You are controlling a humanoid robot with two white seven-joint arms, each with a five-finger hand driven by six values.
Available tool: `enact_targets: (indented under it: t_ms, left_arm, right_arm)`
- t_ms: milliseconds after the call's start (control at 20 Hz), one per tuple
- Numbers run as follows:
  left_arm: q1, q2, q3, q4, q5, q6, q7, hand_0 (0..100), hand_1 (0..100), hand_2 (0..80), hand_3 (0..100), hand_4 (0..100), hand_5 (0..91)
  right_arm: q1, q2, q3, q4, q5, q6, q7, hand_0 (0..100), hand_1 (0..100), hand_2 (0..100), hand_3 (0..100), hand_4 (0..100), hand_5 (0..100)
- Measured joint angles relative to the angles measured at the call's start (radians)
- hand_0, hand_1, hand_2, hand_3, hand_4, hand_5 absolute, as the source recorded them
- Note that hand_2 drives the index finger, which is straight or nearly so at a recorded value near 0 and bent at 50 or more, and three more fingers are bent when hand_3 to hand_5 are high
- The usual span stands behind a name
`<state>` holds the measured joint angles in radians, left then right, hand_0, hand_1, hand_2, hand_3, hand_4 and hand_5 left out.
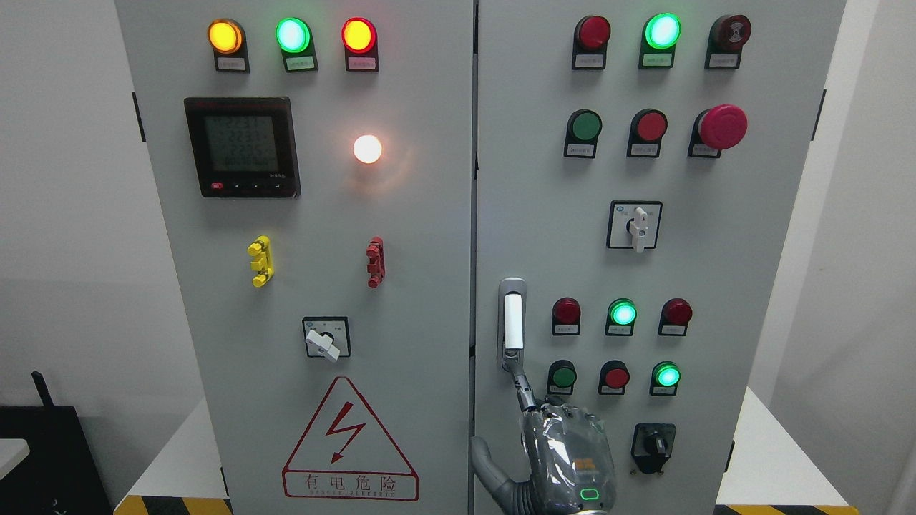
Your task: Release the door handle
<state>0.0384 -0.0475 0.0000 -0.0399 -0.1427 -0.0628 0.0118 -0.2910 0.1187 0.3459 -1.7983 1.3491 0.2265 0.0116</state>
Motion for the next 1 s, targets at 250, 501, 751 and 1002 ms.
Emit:
enact_targets:
  t_ms: [250, 501, 751, 1002]
  left_arm:
    - [0.0, 0.0, 0.0, 0.0, 0.0, 0.001, 0.0, 12, 39, 0.0, 0, 0, 0.0]
    - [0.0, 0.0, 0.0, 0.0, 0.0, 0.001, 0.0, 12, 39, 0.0, 0, 0, 0.0]
    - [0.0, 0.0, 0.0, 0.0, 0.0, 0.001, 0.0, 12, 39, 0.0, 0, 0, 0.0]
    - [0.0, 0.0, 0.0, 0.0, 0.0, 0.001, 0.0, 12, 39, 0.0, 0, 0, 0.0]
  right_arm:
    - [0.001, -0.001, 0.014, -0.004, -0.002, -0.008, -0.02, 36, 29, 0, 79, 67, 74]
    - [0.001, -0.001, 0.023, -0.006, -0.008, -0.013, -0.04, 39, 32, 18, 79, 68, 74]
    - [0.002, -0.001, 0.029, -0.007, -0.024, -0.047, -0.044, 40, 35, 31, 79, 68, 74]
    - [0.002, -0.001, 0.031, -0.008, -0.044, -0.062, -0.054, 43, 20, 46, 79, 68, 72]
